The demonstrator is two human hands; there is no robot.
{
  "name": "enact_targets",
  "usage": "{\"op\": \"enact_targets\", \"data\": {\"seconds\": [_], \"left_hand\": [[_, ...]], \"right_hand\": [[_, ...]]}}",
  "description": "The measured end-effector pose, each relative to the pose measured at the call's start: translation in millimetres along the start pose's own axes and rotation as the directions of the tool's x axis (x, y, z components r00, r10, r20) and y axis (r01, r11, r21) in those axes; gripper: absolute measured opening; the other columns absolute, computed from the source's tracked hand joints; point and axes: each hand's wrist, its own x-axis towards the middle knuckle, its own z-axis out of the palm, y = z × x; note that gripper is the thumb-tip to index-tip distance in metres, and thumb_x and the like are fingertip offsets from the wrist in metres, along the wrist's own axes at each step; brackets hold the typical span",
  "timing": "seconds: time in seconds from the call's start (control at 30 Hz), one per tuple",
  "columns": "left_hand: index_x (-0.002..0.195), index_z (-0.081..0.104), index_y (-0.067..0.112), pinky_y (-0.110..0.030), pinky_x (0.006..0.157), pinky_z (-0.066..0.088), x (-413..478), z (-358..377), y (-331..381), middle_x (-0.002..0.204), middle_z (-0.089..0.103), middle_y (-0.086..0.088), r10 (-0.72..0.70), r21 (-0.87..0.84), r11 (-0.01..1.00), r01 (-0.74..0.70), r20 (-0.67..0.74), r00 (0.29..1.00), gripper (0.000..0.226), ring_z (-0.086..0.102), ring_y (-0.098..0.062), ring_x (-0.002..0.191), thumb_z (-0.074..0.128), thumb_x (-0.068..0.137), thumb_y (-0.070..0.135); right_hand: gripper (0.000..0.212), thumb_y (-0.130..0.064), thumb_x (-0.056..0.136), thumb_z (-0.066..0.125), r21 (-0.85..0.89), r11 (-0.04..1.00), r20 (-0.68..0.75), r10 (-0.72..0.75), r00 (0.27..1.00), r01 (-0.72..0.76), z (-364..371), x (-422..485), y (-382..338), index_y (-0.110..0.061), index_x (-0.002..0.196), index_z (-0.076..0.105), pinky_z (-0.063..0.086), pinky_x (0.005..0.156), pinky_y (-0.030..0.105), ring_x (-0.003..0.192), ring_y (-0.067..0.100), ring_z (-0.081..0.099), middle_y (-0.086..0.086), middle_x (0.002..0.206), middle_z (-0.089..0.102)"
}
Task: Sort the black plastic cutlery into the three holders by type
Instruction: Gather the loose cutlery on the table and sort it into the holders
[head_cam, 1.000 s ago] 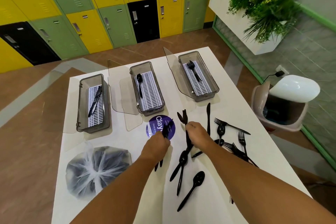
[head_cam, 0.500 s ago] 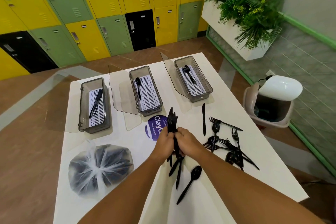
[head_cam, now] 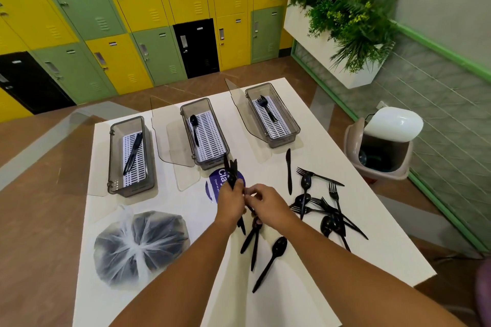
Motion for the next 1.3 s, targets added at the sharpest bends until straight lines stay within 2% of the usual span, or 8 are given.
{"op": "enact_targets", "data": {"seconds": [0.1,0.23,0.6,0.77,0.93,1.03,1.17,1.3], "left_hand": [[0.104,0.055,0.013,-0.031,0.064,0.050,-1.1,0.2,6.7,0.086,0.064,-0.009,0.107,-0.085,0.990,-0.110,-0.034,0.994,0.017,0.060,-0.015,0.067,0.042,0.107,0.023],[0.107,0.055,0.012,-0.030,0.069,0.053,-6.3,6.0,8.5,0.079,0.060,-0.003,0.211,-0.104,0.972,-0.213,-0.025,0.977,0.016,0.063,-0.013,0.070,0.044,0.106,0.023],[0.105,0.052,0.015,-0.034,0.066,0.051,-13.6,12.7,15.4,0.069,0.050,0.000,0.299,-0.123,0.945,-0.303,-0.053,0.953,0.015,0.051,-0.012,0.062,0.041,0.107,0.025],[0.113,0.051,0.014,-0.020,0.061,0.049,-14.9,11.9,14.3,0.078,0.056,0.004,0.324,-0.034,0.945,-0.325,-0.018,0.946,0.014,0.054,-0.008,0.065,0.043,0.107,0.024],[0.116,0.053,0.016,-0.025,0.073,0.048,-12.7,7.6,13.0,0.088,0.061,0.003,0.320,0.032,0.947,-0.319,-0.005,0.948,0.014,0.059,-0.010,0.079,0.045,0.106,0.023],[0.117,0.059,0.016,-0.019,0.075,0.046,-10.4,1.4,10.7,0.096,0.066,0.006,0.318,0.079,0.945,-0.318,0.010,0.948,0.020,0.063,-0.007,0.092,0.052,0.103,0.027],[0.079,0.056,0.022,-0.029,0.058,0.040,-6.3,-11.7,-6.4,0.056,0.051,0.015,0.224,0.150,0.959,-0.239,0.112,0.968,0.024,0.047,-0.008,0.053,0.058,0.099,0.035],[0.069,0.045,0.015,-0.034,0.055,0.034,-11.2,-26.3,-28.7,0.056,0.042,0.002,0.081,0.246,0.962,-0.115,0.146,0.986,0.035,0.038,-0.016,0.051,0.058,0.097,0.031]], "right_hand": [[0.027,-0.035,0.100,0.049,0.348,0.896,0.058,0.272,0.960,-0.275,0.0,-0.1,-0.1,-0.011,0.109,0.061,0.058,0.068,0.038,0.073,0.026,0.064,0.011,0.094,0.063],[0.052,-0.046,0.102,0.041,0.454,0.720,0.265,0.455,0.850,-0.526,1.4,-4.3,0.4,0.002,0.115,0.056,0.056,0.078,0.042,0.080,0.038,0.068,0.026,0.100,0.066],[0.046,-0.037,0.103,0.044,0.627,0.571,0.267,0.481,0.835,-0.529,-12.8,6.4,-8.0,0.007,0.116,0.051,0.054,0.092,0.056,0.090,0.045,0.067,0.031,0.111,0.062],[0.051,-0.039,0.106,0.036,0.725,0.486,0.363,0.333,0.870,-0.488,-9.2,4.5,-23.1,0.006,0.121,0.057,0.058,0.081,0.050,0.101,0.038,0.071,0.024,0.113,0.071],[0.050,-0.036,0.107,0.033,0.687,0.524,0.393,0.317,0.863,-0.504,-10.1,2.4,-20.5,0.007,0.122,0.055,0.058,0.084,0.051,0.101,0.040,0.070,0.028,0.113,0.069],[0.039,-0.025,0.105,0.039,0.560,0.678,0.360,0.318,0.877,-0.476,-13.0,0.5,-17.7,0.007,0.119,0.057,0.059,0.082,0.049,0.085,0.042,0.071,0.030,0.102,0.070],[0.027,-0.013,0.097,0.052,0.220,0.911,0.162,0.317,0.934,-0.348,-19.5,3.7,-9.4,0.006,0.115,0.059,0.060,0.070,0.039,0.066,0.032,0.070,0.024,0.091,0.070],[0.018,-0.007,0.089,0.058,-0.190,0.954,0.019,0.242,0.970,-0.234,-21.9,6.2,10.8,0.003,0.101,0.067,0.060,0.063,0.038,0.060,0.029,0.067,0.024,0.083,0.072]]}}
